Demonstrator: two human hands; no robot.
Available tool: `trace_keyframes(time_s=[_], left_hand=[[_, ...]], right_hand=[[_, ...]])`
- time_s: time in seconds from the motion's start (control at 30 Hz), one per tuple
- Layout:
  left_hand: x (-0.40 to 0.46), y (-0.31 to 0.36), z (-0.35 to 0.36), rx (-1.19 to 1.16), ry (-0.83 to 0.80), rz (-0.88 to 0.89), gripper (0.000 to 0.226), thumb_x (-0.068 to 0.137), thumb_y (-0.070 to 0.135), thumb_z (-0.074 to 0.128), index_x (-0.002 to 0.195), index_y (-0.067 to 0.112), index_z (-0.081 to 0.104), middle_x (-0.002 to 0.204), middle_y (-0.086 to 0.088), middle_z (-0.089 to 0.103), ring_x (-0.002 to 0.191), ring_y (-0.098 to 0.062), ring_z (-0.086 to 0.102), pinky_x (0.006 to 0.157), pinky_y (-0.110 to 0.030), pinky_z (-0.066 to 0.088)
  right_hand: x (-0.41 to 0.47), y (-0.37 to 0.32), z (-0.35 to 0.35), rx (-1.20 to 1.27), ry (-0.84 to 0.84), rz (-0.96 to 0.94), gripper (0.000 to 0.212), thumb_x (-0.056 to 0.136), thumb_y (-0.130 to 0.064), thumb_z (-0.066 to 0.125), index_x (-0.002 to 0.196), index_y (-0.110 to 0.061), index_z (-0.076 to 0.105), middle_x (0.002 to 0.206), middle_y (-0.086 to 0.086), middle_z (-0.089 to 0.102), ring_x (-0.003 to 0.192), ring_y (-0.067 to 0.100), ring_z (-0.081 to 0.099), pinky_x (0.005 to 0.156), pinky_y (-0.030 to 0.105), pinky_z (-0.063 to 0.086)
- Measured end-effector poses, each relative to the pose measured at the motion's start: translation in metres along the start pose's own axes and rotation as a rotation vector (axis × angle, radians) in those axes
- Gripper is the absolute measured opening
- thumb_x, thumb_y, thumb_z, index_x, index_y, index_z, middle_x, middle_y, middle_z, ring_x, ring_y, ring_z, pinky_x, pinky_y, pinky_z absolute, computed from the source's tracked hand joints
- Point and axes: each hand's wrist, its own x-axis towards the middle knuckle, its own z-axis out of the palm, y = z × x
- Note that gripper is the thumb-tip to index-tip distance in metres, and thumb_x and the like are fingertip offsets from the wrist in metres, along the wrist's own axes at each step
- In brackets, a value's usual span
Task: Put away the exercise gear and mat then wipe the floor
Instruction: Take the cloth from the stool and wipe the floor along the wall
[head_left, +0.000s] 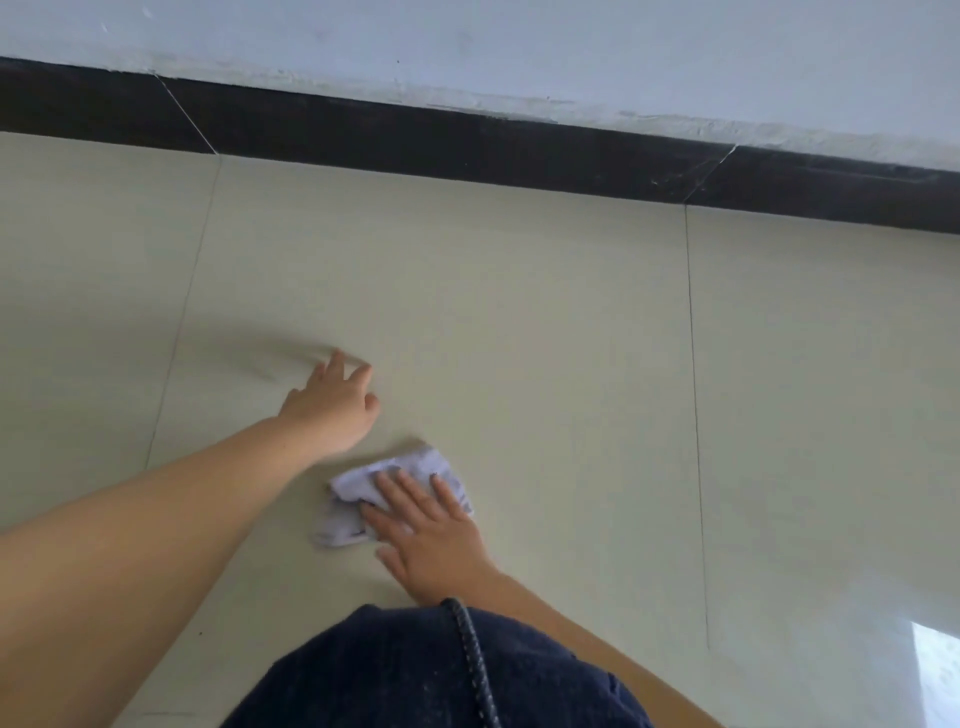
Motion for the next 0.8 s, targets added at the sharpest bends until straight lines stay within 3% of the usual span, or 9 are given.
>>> trace_keyframes(time_s=[0.1,0.17,0.33,0.4,0.5,0.57,0.63,0.7,0.8], left_hand=[[-0.001,0.002,0.002,0.035,0.036,0.002,0.047,0.099,0.029,0.03,0.146,0.021,0.025,0.159,-0.01,0.003,0.146,-0.03,0.008,0.113,-0.05,0.023],[-0.002,0.007,0.004,0.041,0.069,-0.01,0.047,0.098,0.029,0.032,0.144,0.021,0.026,0.158,-0.012,0.007,0.145,-0.032,0.011,0.112,-0.051,0.024],[0.001,0.025,0.012,0.047,0.058,-0.054,0.055,0.1,0.034,0.03,0.15,0.025,0.01,0.157,-0.022,-0.001,0.144,-0.043,0.005,0.111,-0.049,0.026],[0.002,0.025,0.012,0.094,0.053,-0.061,0.056,0.101,0.027,0.029,0.151,0.025,0.005,0.156,-0.025,-0.002,0.143,-0.045,0.007,0.111,-0.048,0.027],[0.002,0.022,0.011,0.144,0.028,-0.07,0.062,0.099,0.017,0.031,0.152,0.024,0.0,0.156,-0.025,-0.002,0.143,-0.043,0.008,0.114,-0.046,0.025],[0.001,0.021,0.007,0.11,0.02,-0.092,0.061,0.098,0.017,0.034,0.152,0.021,0.004,0.158,-0.018,-0.001,0.145,-0.037,0.009,0.114,-0.048,0.025],[0.0,0.021,0.004,0.072,0.036,-0.118,0.059,0.098,0.022,0.035,0.151,0.019,0.009,0.159,-0.012,0.0,0.146,-0.032,0.008,0.113,-0.052,0.023],[0.0,0.025,0.004,0.126,0.074,-0.093,0.059,0.099,0.027,0.033,0.151,0.021,0.005,0.159,-0.01,-0.006,0.147,-0.029,0.001,0.114,-0.055,0.015],[0.009,0.04,0.008,0.176,0.118,0.0,0.061,0.1,0.032,0.029,0.151,0.025,-0.003,0.158,-0.009,-0.016,0.146,-0.029,-0.011,0.113,-0.058,0.009]], right_hand=[[-0.025,0.078,-0.008,0.036,0.026,0.33,0.056,0.093,-0.033,0.015,0.145,-0.028,0.037,0.158,0.0,0.022,0.145,0.019,0.021,0.112,0.048,0.029],[-0.053,0.14,-0.02,0.108,0.094,0.649,0.054,0.098,-0.028,0.01,0.15,-0.026,0.025,0.161,-0.002,-0.001,0.148,0.019,-0.002,0.115,0.045,0.015],[-0.032,0.224,-0.079,0.516,0.277,1.394,0.054,0.102,-0.033,0.025,0.153,-0.023,0.009,0.16,0.01,-0.008,0.147,0.027,-0.009,0.116,0.049,-0.002],[0.018,0.195,-0.073,0.456,0.27,1.279,0.056,0.101,-0.034,0.029,0.153,-0.023,0.012,0.16,0.013,-0.006,0.147,0.029,-0.006,0.115,0.052,-0.002],[0.086,0.105,-0.058,0.159,0.339,0.65,0.057,0.091,-0.035,0.036,0.146,-0.018,0.036,0.154,0.018,0.025,0.143,0.034,0.024,0.111,0.058,0.019],[0.112,0.069,-0.062,0.069,0.084,0.19,0.054,0.098,-0.037,0.029,0.151,-0.023,0.022,0.159,0.011,0.01,0.147,0.026,0.006,0.116,0.051,0.004],[0.13,0.095,-0.076,0.071,-0.089,-0.043,0.052,0.102,-0.041,0.018,0.152,-0.028,0.01,0.161,0.0,-0.004,0.147,0.018,-0.008,0.116,0.044,-0.011],[0.133,0.151,-0.091,0.063,0.013,0.003,0.06,0.095,-0.046,0.007,0.152,-0.027,0.015,0.161,0.001,0.005,0.148,0.019,0.002,0.119,0.048,-0.001],[0.104,0.264,-0.111,0.138,0.175,0.497,0.056,0.099,-0.043,0.011,0.153,-0.029,0.006,0.161,0.003,0.001,0.148,0.019,0.0,0.119,0.048,0.004]])
